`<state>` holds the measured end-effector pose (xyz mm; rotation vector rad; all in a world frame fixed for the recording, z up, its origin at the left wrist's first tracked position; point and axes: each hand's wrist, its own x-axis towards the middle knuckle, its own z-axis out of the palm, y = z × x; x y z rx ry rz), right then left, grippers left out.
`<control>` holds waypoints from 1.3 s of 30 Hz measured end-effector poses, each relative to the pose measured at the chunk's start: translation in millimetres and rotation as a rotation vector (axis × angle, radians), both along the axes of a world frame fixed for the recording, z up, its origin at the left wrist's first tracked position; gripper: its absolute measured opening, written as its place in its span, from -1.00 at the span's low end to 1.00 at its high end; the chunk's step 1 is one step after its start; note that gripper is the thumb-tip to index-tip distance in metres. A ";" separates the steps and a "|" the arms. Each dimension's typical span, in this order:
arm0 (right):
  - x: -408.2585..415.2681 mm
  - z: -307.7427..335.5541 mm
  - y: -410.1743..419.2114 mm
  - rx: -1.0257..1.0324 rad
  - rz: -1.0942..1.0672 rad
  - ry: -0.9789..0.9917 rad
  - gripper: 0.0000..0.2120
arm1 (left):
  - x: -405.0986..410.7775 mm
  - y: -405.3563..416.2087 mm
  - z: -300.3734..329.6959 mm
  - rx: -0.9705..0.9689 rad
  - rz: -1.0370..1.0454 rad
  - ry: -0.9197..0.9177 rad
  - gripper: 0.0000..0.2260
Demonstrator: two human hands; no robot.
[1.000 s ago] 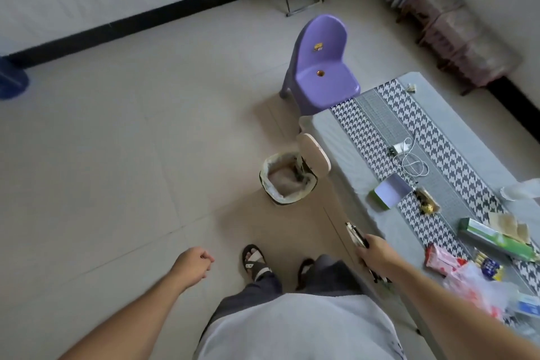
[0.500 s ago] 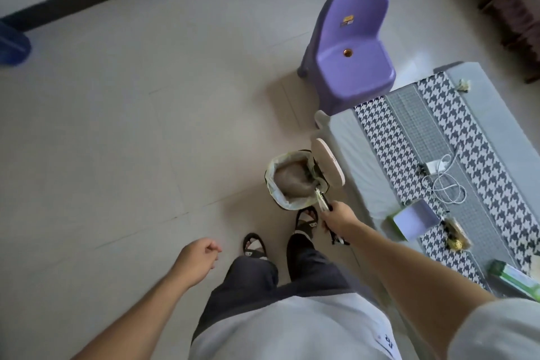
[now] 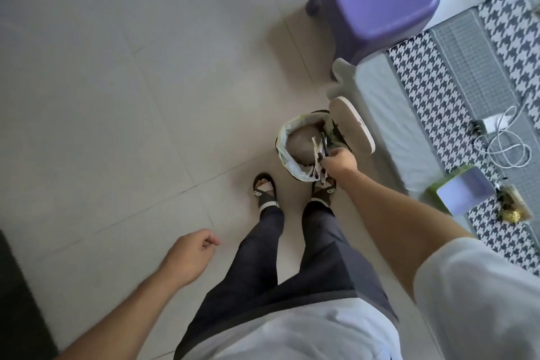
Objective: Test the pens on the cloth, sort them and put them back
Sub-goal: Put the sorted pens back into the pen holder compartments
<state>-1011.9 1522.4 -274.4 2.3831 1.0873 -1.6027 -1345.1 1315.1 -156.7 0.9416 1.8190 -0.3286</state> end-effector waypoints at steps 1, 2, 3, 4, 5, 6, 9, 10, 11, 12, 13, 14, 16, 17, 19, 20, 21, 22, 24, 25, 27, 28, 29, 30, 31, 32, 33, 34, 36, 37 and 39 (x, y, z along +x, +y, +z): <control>-0.2 -0.2 -0.4 0.009 -0.030 -0.001 -0.66 | -4.8 1.9 0.1 -0.010 -0.020 0.002 -0.83; 0.1 1.2 -1.7 0.014 -0.054 -0.001 -0.66 | -9.0 4.3 0.7 -0.017 -0.047 0.005 -0.83; 0.5 4.3 -4.4 0.018 -0.071 0.004 -0.69 | -13.1 6.6 1.7 -0.021 -0.079 0.008 -0.83; 1.0 8.1 -8.6 0.025 -0.078 0.011 -0.74 | -16.9 9.3 2.9 -0.025 -0.112 0.011 -0.83; 1.8 13.0 -13.9 0.032 -0.079 0.020 -0.78 | -19.9 12.6 4.2 -0.027 -0.142 0.014 -0.82; 3.0 18.8 -20.3 0.036 -0.077 0.031 -0.80 | -22.4 16.4 5.7 -0.026 -0.170 0.015 -0.82; 9.0 36.4 -46.1 0.008 -0.075 0.067 -0.79 | -26.3 33.0 9.9 -0.002 -0.243 0.009 -0.81; 11.8 43.1 -56.4 -0.009 -0.088 0.076 -0.80 | -26.7 40.3 11.1 0.008 -0.266 0.007 -0.81; 15.1 51.3 -67.2 -0.022 -0.107 0.078 -0.80 | -26.5 48.0 12.5 0.016 -0.290 0.000 -0.81; 18.8 59.8 -78.7 -0.027 -0.129 0.071 -0.80 | -25.6 55.7 13.7 0.020 -0.320 -0.012 -0.82; 22.9 68.4 -91.4 -0.027 -0.156 0.063 -0.81 | -24.1 63.0 14.8 0.020 -0.356 -0.026 -0.82; 27.5 77.5 -105.0 -0.024 -0.188 0.057 -0.82 | -21.9 70.4 16.1 0.019 -0.400 -0.036 -0.83; 37.1 93.7 -133.7 -0.017 -0.271 0.055 -0.83 | -16.6 85.8 18.1 0.018 -0.511 -0.049 -0.83; 41.5 100.4 -148.6 -0.012 -0.322 0.056 -0.83 | -13.6 93.5 18.8 0.016 -0.573 -0.049 -0.83; 50.7 111.8 -180.4 -0.001 -0.432 0.055 -0.83 | -6.0 109.6 19.9 0.016 -0.707 -0.043 -0.80; 54.5 116.8 -197.4 0.004 -0.490 0.046 -0.83 | -1.2 117.4 20.3 0.019 -0.770 -0.038 -0.80; 58.3 122.0 -215.2 0.006 -0.548 0.036 -0.84 | 4.7 124.4 21.0 0.020 -0.823 -0.031 -0.80; 61.5 127.4 -233.4 0.006 -0.607 0.030 -0.85 | 11.3 130.7 22.7 0.020 -0.867 -0.021 -0.80; 65.7 137.1 -271.8 0.006 -0.726 0.032 -0.88 | 26.6 140.8 27.5 0.024 -0.963 -0.002 -0.80; 67.0 141.2 -291.5 0.003 -0.779 0.027 -0.89 | 35.8 144.3 30.4 0.030 -1.015 0.005 -0.80; 68.1 147.9 -330.8 0.001 -0.877 0.015 -0.90 | 56.5 147.5 36.8 0.036 -1.110 0.014 -0.80; 68.5 150.8 -350.4 0.005 -0.923 0.016 -0.91 | 68.6 147.0 40.0 0.038 -1.157 0.017 -0.80; 68.9 153.4 -369.3 0.012 -0.971 0.022 -0.92 | 81.4 145.7 43.1 0.039 -1.207 0.019 -0.80; 69.0 155.7 -388.7 0.017 -1.019 0.028 -0.92 | 95.0 143.0 46.2 0.041 -1.257 0.022 -0.80; 69.1 157.6 -407.5 0.020 -1.063 0.033 -0.92 | 109.0 139.3 49.1 0.043 -1.305 0.029 -0.80; 69.2 159.6 -426.5 0.022 -1.102 0.040 -0.91 | 124.2 133.7 51.9 0.047 -1.352 0.039 -0.80; 69.6 161.1 -446.1 0.026 -1.138 0.050 -0.90 | 140.5 126.3 53.8 0.054 -1.400 0.051 -0.80; 70.3 162.5 -465.8 0.031 -1.167 0.058 -0.89 | 157.5 117.3 55.2 0.065 -1.444 0.061 -0.79; 72.4 163.0 -508.2 0.042 -1.213 0.058 -0.88 | 193.6 93.2 58.8 0.097 -1.522 0.062 -0.77; 73.5 162.1 -530.8 0.047 -1.238 0.063 -0.88 | 212.7 77.0 61.2 0.112 -1.552 0.059 -0.77; 75.8 159.3 -579.6 0.034 -1.277 0.079 -0.87 | 250.8 37.3 67.3 0.152 -1.598 0.042 -0.80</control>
